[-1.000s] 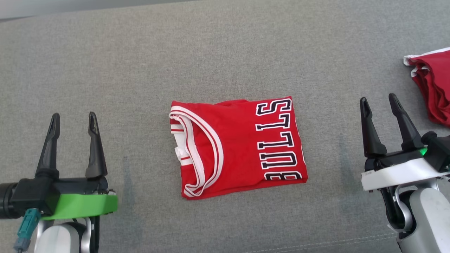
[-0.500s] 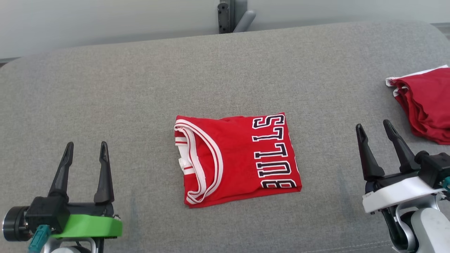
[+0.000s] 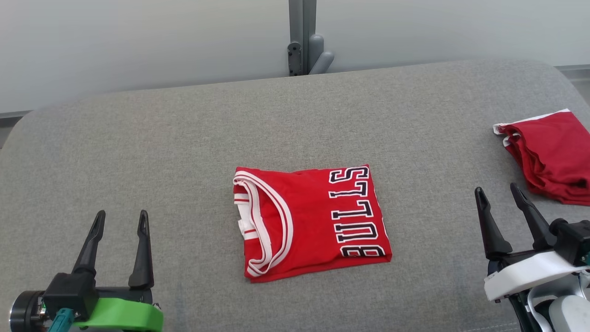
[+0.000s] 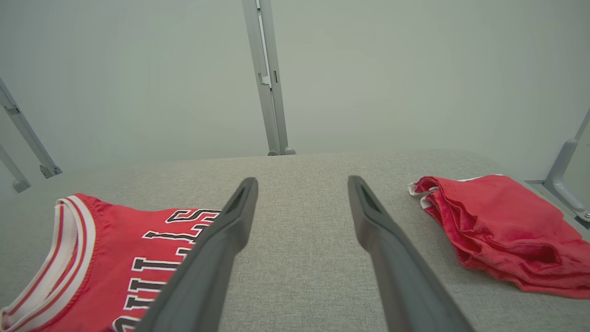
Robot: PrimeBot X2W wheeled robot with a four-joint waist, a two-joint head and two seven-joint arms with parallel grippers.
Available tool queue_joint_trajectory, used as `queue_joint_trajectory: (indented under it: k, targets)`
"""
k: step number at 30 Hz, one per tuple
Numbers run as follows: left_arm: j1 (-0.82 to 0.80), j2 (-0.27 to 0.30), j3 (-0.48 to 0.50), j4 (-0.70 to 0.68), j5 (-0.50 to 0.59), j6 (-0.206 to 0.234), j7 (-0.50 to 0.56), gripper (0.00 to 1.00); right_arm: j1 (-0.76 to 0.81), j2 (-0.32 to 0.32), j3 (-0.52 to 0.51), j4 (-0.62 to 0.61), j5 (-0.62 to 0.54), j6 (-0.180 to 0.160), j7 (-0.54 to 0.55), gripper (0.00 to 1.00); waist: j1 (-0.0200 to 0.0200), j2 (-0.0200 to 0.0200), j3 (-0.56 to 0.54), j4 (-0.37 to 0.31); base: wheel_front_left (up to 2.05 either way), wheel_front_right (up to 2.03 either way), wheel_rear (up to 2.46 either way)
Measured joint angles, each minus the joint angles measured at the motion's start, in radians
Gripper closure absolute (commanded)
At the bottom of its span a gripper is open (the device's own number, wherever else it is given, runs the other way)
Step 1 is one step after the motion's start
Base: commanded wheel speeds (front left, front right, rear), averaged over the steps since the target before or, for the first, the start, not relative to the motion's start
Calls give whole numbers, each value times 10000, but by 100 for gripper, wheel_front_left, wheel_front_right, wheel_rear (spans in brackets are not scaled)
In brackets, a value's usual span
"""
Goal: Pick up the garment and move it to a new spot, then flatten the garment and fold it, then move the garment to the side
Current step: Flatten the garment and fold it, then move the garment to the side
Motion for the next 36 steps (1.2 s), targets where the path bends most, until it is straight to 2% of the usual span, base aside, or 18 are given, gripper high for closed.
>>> queue_joint_trajectory:
  k: [24,36]
  targets:
    - [54,82,-159,-8,-128,190,178,0,208,88,-171,-297,-167,0,339,0,0,-1,-54,-21,0,0,0]
    - [-549,107,-257,-134,-146,268,13,0,-649,-25,424,491,40,0,339,0,0,0,504,166,0,0,0]
